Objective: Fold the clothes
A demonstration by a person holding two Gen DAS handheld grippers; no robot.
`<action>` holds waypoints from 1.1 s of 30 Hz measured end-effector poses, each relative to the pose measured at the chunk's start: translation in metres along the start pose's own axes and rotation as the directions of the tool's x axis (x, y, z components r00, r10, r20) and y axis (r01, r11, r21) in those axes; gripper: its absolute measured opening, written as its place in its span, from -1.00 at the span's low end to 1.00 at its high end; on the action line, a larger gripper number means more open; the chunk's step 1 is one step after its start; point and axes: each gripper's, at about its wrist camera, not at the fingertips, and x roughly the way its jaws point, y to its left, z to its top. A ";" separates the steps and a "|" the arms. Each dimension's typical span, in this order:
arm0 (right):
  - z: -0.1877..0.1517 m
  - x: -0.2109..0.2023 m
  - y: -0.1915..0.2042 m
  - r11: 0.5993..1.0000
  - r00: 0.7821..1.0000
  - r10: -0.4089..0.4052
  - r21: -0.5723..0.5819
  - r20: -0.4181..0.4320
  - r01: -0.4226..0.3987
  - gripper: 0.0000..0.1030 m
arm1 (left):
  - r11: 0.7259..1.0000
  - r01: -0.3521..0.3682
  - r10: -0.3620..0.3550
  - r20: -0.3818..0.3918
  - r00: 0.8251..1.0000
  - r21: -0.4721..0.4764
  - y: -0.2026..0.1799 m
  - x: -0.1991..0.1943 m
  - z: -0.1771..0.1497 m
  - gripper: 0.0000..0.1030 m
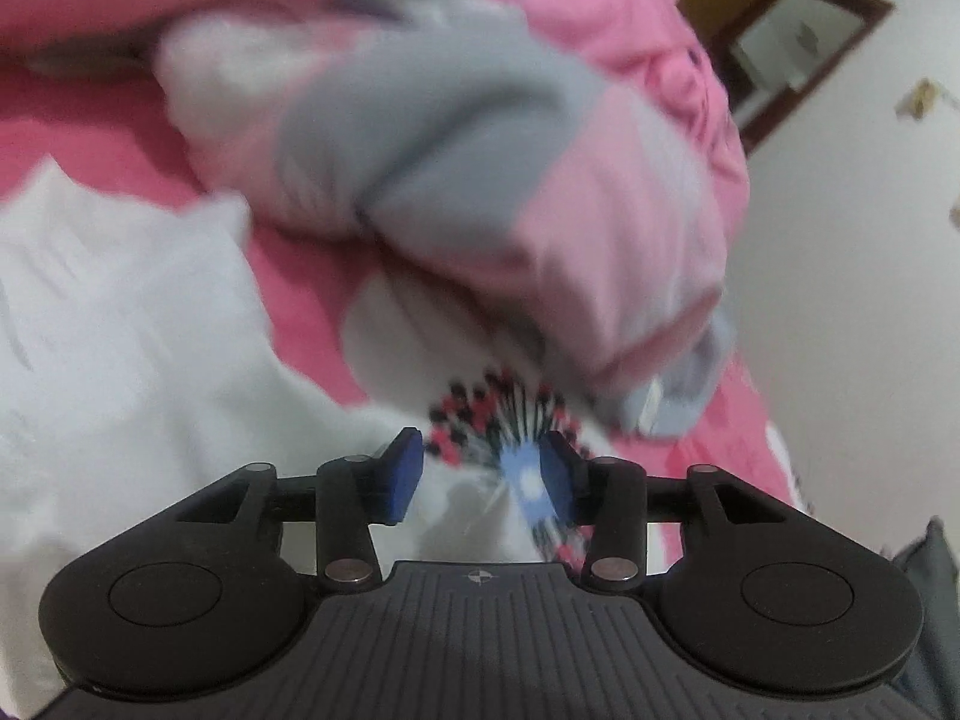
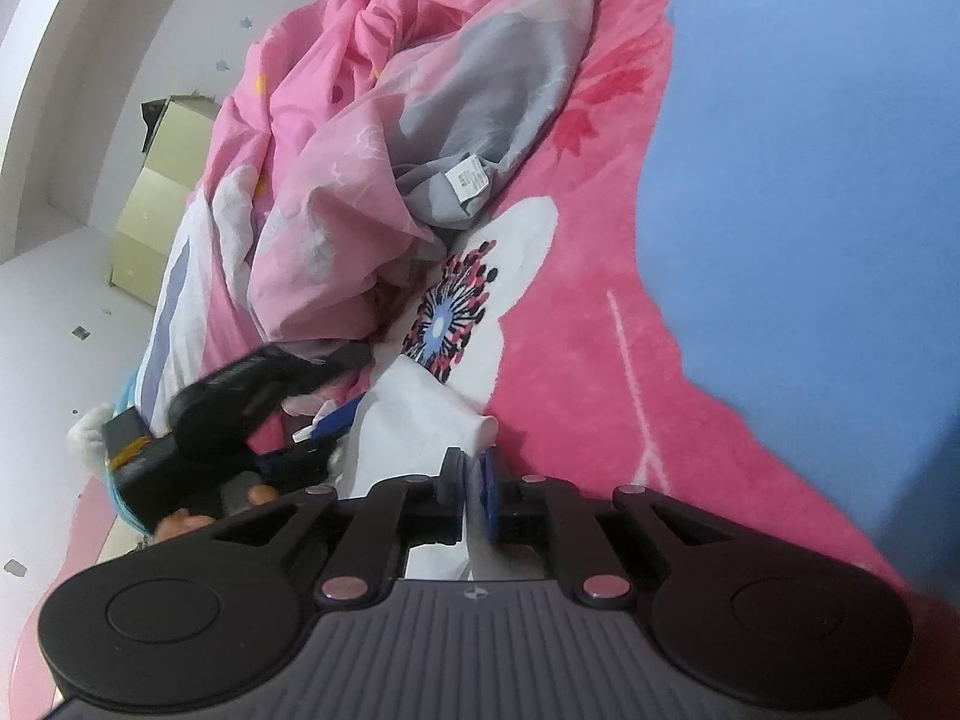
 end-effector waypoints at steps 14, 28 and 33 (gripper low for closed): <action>0.003 0.000 0.000 1.000 1.000 0.020 -0.013 -0.013 -0.020 -0.67 | 0.981 -0.179 0.191 0.303 0.934 -0.069 0.041 -0.356 -0.018 0.42; -0.015 -0.040 0.042 0.948 0.970 -0.058 -0.293 0.236 0.128 -0.18 | 0.768 -0.283 0.542 0.346 0.766 -0.575 0.220 -0.544 -0.173 0.42; -0.021 -0.056 0.048 0.931 0.956 -0.019 -0.344 0.293 0.124 -0.18 | 0.749 -0.245 0.556 0.381 0.739 -0.616 0.245 -0.574 -0.195 0.43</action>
